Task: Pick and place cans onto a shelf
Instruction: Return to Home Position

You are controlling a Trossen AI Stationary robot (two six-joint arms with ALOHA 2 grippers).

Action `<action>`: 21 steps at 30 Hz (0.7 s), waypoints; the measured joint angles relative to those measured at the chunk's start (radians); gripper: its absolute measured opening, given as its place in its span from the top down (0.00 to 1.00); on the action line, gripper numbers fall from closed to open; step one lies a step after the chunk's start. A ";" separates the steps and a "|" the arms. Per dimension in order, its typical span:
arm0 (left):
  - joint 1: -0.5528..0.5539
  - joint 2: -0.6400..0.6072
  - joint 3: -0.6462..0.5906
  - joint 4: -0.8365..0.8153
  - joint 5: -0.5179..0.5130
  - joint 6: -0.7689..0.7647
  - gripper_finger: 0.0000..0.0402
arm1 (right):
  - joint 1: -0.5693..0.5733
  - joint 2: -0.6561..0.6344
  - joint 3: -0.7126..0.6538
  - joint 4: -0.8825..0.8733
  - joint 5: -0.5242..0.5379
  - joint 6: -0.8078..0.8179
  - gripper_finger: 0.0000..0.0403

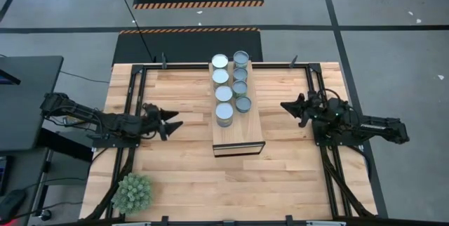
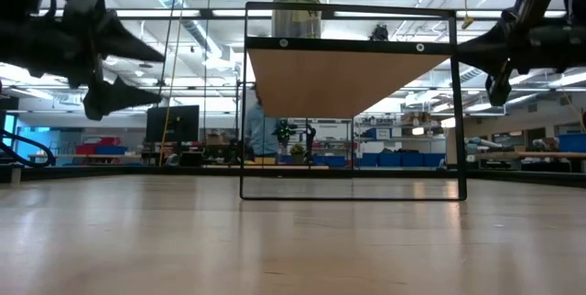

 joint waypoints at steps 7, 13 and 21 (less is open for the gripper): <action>0.000 0.000 0.000 -0.052 0.000 0.046 0.07 | 0.000 0.000 0.000 -0.010 0.000 -0.090 0.94; 0.000 0.000 0.000 -0.049 0.000 0.019 0.07 | 0.000 0.000 0.000 -0.008 0.001 -0.087 0.94; 0.000 0.000 0.000 -0.049 0.000 0.019 0.07 | 0.000 0.000 0.000 -0.008 0.001 -0.094 0.94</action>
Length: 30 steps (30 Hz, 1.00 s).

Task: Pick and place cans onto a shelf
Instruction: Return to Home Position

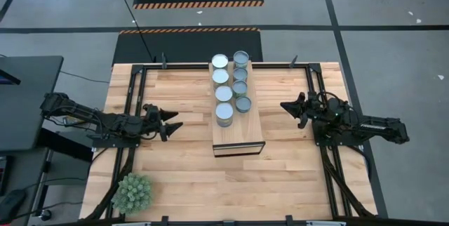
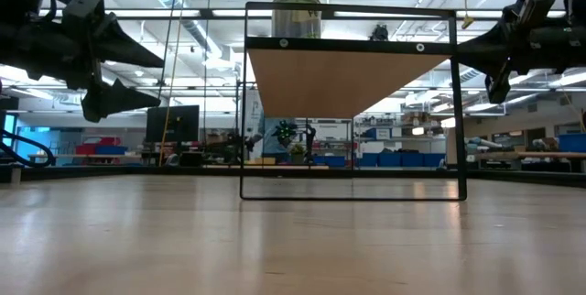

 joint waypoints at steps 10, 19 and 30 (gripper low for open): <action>0.000 0.000 0.000 0.000 0.000 0.000 0.07 | 0.000 0.000 0.000 0.000 0.000 0.000 0.94; 0.000 0.000 0.000 0.000 0.000 0.000 0.07 | 0.000 0.000 0.000 0.000 0.000 0.000 0.94; 0.002 -0.150 0.000 -0.138 0.000 0.250 0.07 | 0.000 0.000 0.000 0.003 0.000 0.000 0.94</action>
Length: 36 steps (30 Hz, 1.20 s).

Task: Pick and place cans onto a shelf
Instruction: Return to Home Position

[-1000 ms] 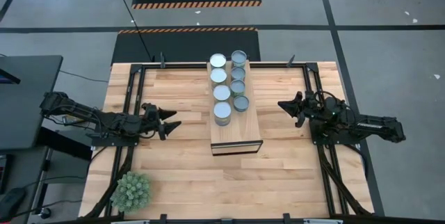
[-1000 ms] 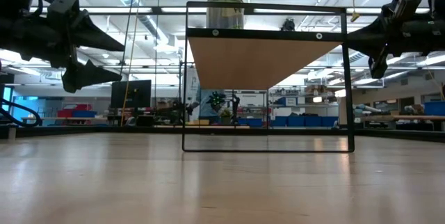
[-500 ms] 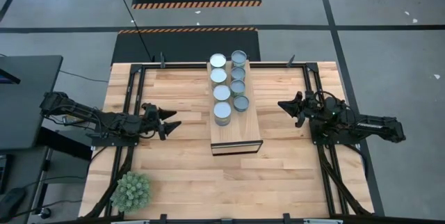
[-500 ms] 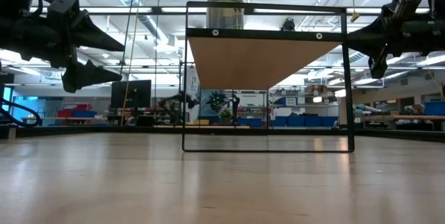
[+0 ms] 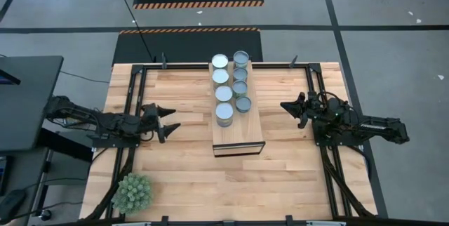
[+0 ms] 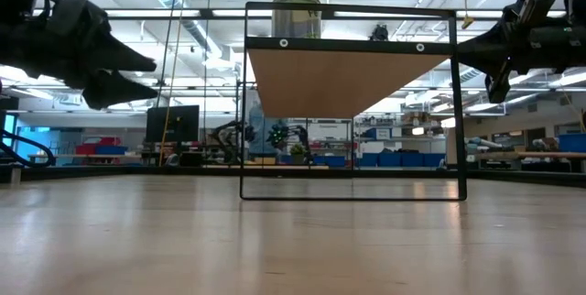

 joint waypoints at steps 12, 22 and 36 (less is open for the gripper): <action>-0.001 -0.134 0.000 0.017 -0.001 0.220 0.07 | 0.000 0.000 0.000 0.000 0.000 0.000 0.94; -0.001 -0.132 0.000 0.029 -0.001 0.220 0.07 | 0.000 0.000 0.000 0.000 0.000 0.000 0.94; -0.001 -0.132 0.000 0.031 -0.001 0.220 0.07 | 0.000 0.000 0.000 0.000 0.000 0.000 0.94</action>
